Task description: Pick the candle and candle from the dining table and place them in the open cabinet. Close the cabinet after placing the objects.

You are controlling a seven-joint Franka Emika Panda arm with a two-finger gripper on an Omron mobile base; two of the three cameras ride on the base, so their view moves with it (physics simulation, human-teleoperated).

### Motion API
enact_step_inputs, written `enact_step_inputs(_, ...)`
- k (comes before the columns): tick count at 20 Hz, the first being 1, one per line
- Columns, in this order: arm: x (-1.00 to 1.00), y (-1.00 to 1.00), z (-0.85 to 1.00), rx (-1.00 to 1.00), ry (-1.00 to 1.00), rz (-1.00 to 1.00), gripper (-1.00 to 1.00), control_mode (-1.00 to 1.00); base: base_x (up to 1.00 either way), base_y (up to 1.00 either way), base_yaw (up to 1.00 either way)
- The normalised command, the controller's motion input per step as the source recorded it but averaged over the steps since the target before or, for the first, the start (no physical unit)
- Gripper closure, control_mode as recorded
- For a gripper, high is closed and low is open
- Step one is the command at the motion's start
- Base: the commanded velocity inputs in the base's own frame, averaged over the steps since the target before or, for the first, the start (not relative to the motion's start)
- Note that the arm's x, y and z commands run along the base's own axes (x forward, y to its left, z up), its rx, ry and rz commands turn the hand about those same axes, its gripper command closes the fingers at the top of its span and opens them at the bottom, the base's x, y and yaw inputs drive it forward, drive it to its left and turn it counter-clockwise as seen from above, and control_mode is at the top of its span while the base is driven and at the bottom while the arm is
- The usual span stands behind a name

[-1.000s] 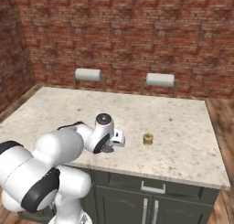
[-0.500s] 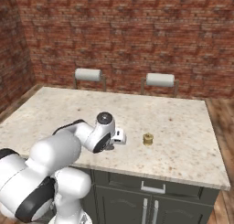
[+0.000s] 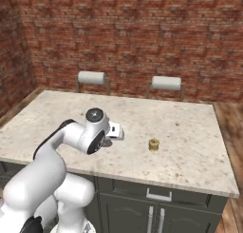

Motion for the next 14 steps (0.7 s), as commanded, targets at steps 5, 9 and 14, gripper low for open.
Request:
enact_step_inputs(5, -0.11, 0.16, 0.67, -0.01, 0.0, 0.0, 1.0, -1.0, 0.0, 0.0, 0.0)
enact_step_inputs(9, -0.25, 0.15, 0.55, 0.0, 0.0, 0.0, 1.0, -1.0, 0.0, 0.0, 0.0)
enact_step_inputs(14, -0.18, 0.27, 0.29, 0.0, 0.0, 0.0, 1.0, -1.0, 0.0, 0.0, 0.0)
